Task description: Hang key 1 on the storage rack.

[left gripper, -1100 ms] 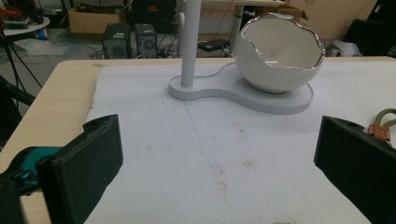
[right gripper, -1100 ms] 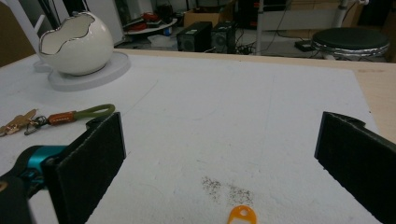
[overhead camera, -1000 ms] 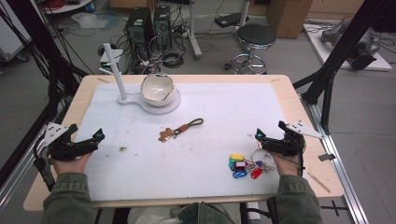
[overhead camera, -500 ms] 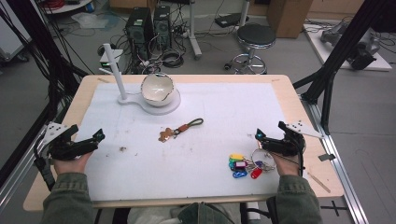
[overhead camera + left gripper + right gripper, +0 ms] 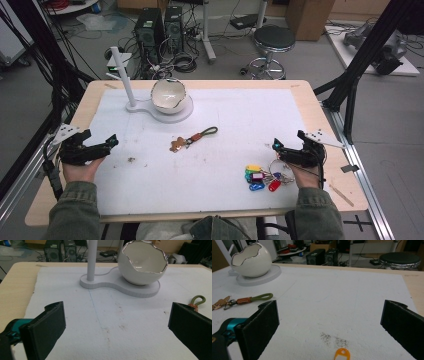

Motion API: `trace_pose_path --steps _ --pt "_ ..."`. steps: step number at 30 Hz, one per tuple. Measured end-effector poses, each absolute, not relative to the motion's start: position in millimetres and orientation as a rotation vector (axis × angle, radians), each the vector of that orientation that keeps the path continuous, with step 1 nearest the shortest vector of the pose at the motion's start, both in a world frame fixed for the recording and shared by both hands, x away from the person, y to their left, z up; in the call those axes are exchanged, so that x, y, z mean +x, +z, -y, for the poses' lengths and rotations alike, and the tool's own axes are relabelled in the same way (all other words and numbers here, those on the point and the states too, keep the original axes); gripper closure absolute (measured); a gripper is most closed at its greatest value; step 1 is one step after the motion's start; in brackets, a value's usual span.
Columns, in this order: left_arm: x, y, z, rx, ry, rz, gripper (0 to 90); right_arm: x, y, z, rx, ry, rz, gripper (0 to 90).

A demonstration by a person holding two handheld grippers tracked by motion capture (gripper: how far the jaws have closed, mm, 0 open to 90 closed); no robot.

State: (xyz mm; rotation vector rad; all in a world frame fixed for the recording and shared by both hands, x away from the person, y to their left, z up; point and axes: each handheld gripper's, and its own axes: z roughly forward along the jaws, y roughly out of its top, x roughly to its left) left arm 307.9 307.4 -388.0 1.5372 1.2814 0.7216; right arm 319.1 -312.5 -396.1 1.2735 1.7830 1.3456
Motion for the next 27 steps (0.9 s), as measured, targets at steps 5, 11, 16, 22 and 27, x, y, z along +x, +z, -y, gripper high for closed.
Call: trace_pose_path --steps 5,11,16,22,27 --pt "312 -385 -302 1.555 0.707 -1.272 1.7 321 -397 313 1.272 1.338 -1.793 0.8" --pt "321 -382 -290 1.592 0.679 -1.258 1.7 320 -397 312 1.276 1.338 -1.793 0.8" --pt "327 -378 -282 1.624 0.667 -1.233 1.7 320 -397 312 1.273 1.338 -1.795 0.8" --pt "336 -370 -269 1.657 0.665 -1.199 1.7 320 -397 313 1.277 1.337 -1.797 0.8" --pt "340 -369 -260 1.673 0.659 -1.182 1.7 320 -397 313 1.276 1.337 -1.799 0.8"
